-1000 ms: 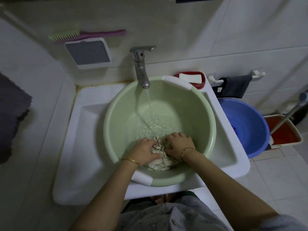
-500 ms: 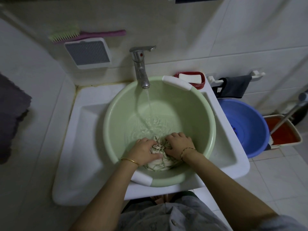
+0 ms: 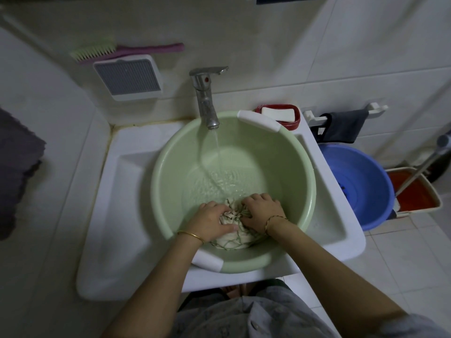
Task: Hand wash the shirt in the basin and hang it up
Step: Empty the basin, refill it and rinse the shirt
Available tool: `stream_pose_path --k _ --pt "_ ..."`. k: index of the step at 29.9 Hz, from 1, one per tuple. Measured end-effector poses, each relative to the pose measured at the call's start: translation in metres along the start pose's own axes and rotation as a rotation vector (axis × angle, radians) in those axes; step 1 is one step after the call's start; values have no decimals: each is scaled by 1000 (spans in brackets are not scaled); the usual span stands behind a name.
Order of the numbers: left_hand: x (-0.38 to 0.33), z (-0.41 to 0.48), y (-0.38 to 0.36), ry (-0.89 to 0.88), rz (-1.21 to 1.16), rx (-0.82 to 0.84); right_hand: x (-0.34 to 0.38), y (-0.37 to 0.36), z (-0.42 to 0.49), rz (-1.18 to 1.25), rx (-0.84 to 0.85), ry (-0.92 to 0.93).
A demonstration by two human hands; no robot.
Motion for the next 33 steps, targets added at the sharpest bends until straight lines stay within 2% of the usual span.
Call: stream_pose_path --k 33 --pt "-1 0 1 -13 -1 -1 0 -1 2 -3 -1 -1"
Point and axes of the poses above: each hand's wrist, its own z-axis towards the middle knuckle, its own y-axis out of the back of the hand, x = y × z, the point moved 8 cm from there along z, towards the middle knuckle, and after that the axes turned 1 degree about z, right-handed, at the moved point
